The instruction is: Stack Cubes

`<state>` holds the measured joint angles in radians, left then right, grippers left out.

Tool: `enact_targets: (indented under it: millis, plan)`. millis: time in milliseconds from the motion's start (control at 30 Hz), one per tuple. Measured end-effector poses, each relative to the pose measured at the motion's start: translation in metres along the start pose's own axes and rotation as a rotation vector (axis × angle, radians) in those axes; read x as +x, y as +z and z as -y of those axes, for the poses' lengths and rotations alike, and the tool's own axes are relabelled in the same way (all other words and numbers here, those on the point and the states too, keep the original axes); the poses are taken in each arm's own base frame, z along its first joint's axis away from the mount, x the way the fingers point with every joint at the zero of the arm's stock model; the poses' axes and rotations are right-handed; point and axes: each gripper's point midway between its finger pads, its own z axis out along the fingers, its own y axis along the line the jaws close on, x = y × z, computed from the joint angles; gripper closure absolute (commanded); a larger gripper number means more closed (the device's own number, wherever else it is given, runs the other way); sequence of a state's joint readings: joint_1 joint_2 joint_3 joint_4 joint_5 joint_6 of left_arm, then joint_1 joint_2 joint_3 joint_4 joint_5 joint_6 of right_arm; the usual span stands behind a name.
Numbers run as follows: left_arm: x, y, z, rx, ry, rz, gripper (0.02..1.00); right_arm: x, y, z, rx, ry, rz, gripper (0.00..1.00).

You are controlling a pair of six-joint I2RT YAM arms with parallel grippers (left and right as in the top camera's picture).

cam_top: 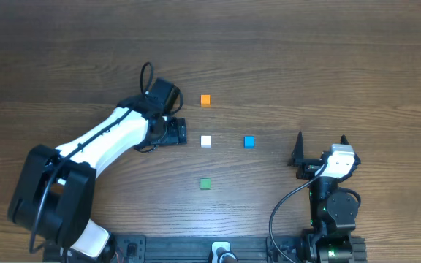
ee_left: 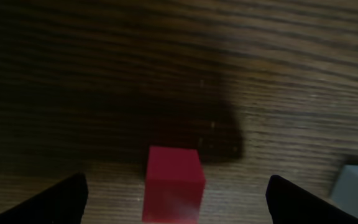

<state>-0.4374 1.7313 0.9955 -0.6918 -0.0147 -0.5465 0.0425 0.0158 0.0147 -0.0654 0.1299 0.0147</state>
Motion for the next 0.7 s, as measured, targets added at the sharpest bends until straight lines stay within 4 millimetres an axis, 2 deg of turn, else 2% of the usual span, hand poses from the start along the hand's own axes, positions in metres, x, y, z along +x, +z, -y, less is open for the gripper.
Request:
enact_targets:
  millis: [133, 700]
  plan:
    - [0.0008, 0.0052, -0.0027, -0.019, 0.015, -0.007, 0.112, 0.0000, 0.0000, 0.0000, 0.000, 0.000, 0.000, 0.007]
    - [-0.0015, 0.0084, 0.0015, -0.040, 0.094, 0.018, 0.586, 0.0000, 0.0000, 0.0000, 0.000, 0.000, 0.000, 0.009]
